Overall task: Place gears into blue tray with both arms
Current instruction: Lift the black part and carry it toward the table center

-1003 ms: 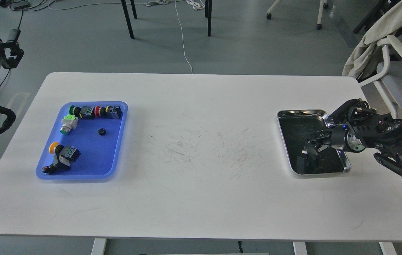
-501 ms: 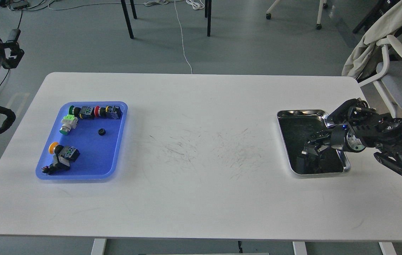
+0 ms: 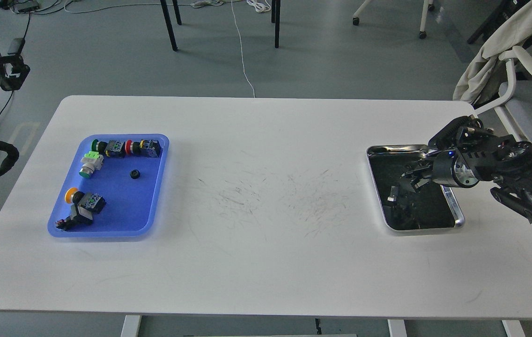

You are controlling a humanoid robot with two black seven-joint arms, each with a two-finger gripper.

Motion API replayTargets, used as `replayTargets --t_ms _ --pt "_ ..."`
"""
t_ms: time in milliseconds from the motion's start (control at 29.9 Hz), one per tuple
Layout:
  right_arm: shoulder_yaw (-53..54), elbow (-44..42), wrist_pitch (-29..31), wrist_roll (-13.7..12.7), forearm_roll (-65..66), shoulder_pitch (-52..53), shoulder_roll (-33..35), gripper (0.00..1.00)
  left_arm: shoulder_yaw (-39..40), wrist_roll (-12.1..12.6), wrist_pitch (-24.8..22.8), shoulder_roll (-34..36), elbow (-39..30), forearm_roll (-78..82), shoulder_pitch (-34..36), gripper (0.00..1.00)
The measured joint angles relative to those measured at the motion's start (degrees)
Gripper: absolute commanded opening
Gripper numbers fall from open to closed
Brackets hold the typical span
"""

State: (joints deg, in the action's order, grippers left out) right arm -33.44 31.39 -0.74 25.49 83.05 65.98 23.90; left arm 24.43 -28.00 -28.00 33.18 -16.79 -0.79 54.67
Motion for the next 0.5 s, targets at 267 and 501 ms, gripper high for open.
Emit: replayTargets --t_ms 267,501 --pt "2.5 0.4 -2.4 -0.2 -0.1 2.5 -2.9 0.01 0.1 0.0 0.0 1.2 -0.1 0.0 0.1 0.99" --pt "4.3 0.2 -11.2 -0.7 0.0 3.8 -8.4 0.01 0.1 0.0 0.0 2.7 -0.2 0.0 0.1 0.99"
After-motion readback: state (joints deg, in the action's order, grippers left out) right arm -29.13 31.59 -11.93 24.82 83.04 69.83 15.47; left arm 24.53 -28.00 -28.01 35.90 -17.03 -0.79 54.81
